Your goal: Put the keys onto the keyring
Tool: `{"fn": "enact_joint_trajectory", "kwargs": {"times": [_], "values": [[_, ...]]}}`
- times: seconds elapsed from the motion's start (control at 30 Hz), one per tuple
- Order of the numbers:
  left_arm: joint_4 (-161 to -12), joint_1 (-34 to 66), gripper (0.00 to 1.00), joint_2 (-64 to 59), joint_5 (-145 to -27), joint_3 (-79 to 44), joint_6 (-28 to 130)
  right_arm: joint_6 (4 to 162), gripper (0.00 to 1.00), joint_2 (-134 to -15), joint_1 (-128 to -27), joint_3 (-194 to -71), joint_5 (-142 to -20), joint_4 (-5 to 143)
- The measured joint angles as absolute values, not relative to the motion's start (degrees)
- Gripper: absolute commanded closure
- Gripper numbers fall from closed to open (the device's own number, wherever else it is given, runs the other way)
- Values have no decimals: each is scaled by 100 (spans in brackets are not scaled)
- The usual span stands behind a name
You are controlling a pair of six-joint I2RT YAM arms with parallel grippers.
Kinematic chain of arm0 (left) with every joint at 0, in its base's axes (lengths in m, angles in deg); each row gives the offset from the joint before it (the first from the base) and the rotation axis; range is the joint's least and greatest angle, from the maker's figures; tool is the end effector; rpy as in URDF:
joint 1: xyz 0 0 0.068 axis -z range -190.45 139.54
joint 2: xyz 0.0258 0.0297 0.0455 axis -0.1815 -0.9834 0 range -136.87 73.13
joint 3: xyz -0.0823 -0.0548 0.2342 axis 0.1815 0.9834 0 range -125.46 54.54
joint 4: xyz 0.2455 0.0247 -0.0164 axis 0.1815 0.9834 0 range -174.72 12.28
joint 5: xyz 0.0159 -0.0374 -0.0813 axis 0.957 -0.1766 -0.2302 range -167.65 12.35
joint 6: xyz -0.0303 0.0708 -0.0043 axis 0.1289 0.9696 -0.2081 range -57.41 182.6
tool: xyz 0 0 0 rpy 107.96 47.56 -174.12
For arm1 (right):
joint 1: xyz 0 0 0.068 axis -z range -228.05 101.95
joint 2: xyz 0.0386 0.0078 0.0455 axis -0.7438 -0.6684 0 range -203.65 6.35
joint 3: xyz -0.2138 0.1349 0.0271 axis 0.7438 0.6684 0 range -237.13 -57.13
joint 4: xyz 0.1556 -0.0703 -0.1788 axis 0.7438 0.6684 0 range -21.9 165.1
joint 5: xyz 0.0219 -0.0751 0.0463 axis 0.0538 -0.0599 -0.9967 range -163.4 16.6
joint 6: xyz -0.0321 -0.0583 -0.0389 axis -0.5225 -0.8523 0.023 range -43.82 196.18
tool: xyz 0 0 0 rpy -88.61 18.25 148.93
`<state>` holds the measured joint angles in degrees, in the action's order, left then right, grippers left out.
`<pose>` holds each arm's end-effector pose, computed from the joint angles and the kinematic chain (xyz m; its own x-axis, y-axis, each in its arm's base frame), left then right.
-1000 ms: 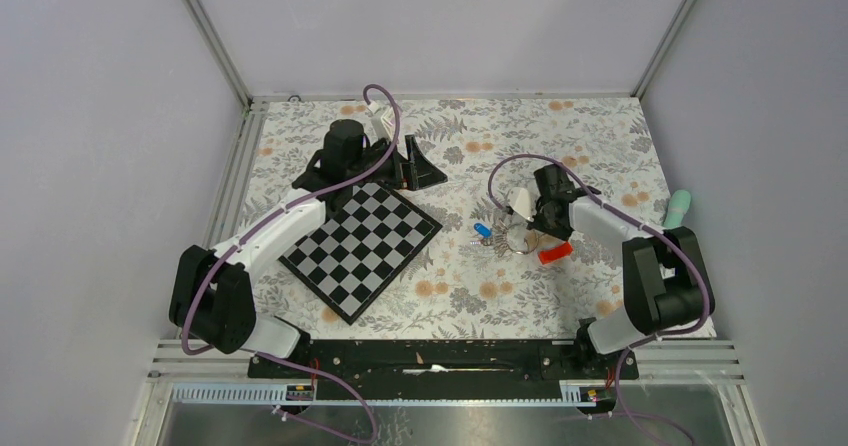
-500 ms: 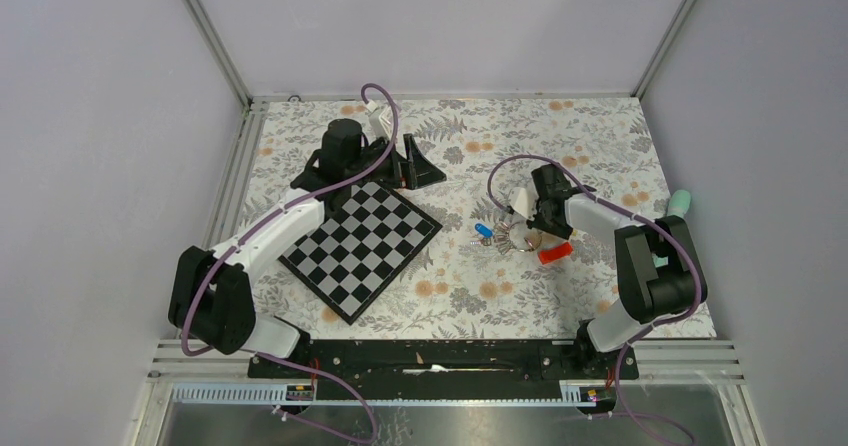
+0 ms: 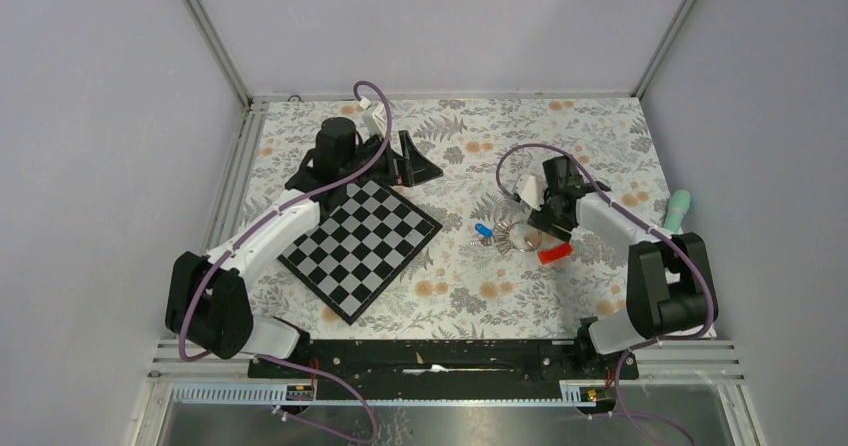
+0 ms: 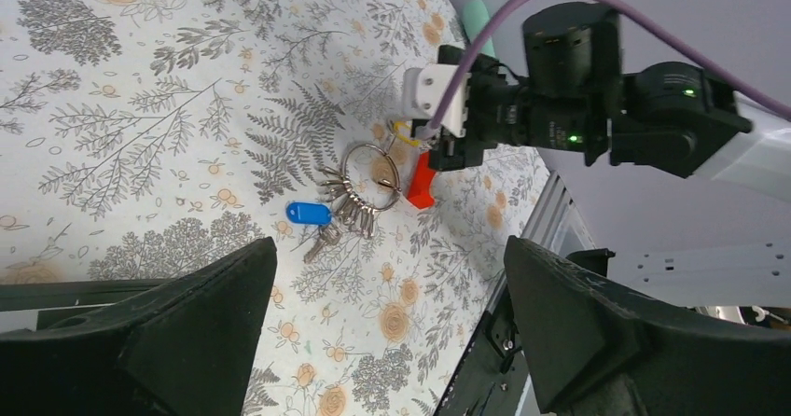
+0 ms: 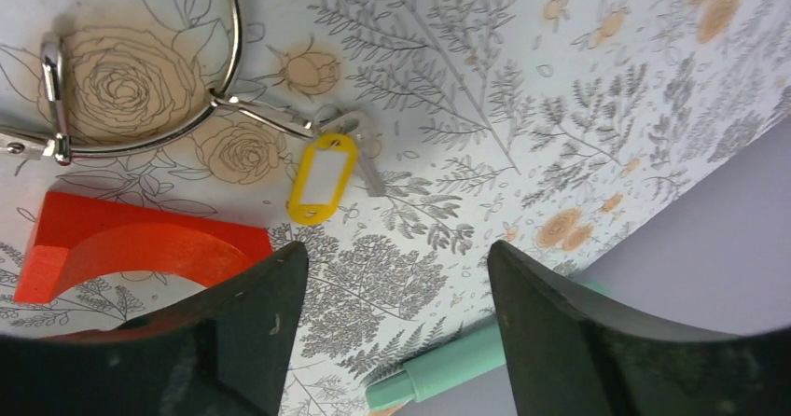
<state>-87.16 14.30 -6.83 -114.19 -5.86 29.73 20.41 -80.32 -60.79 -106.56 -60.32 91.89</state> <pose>0.2879 -0.1758 0.2968 -0.6875 -0.1631 -0.7077 0.5716 0.4796 -0.6658 0.2879 0.0497 0.1459 -0.3910 -0.9139 -0.1088 -0.7661 0.3887 -0.5118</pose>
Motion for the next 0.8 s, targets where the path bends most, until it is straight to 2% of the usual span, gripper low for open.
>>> {"fn": "enact_joint_trajectory", "kwargs": {"times": [0.07,0.1,0.57,0.8], "values": [[-8685,1410,1,-683,-11371,-588,2993,2113,1,-7921,-6037,-10752,-6139,9246],[-8652,1399,1,-683,-11342,-590,3010,2148,1,-7871,-6017,-10798,-6211,9270],[-8082,1010,1,-574,-10689,-993,3244,3042,0,-7265,-5749,-11392,-6961,9045],[-7861,925,1,-526,-10022,-1382,3424,4093,0,-7077,-5718,-11661,-7186,8750]]}}
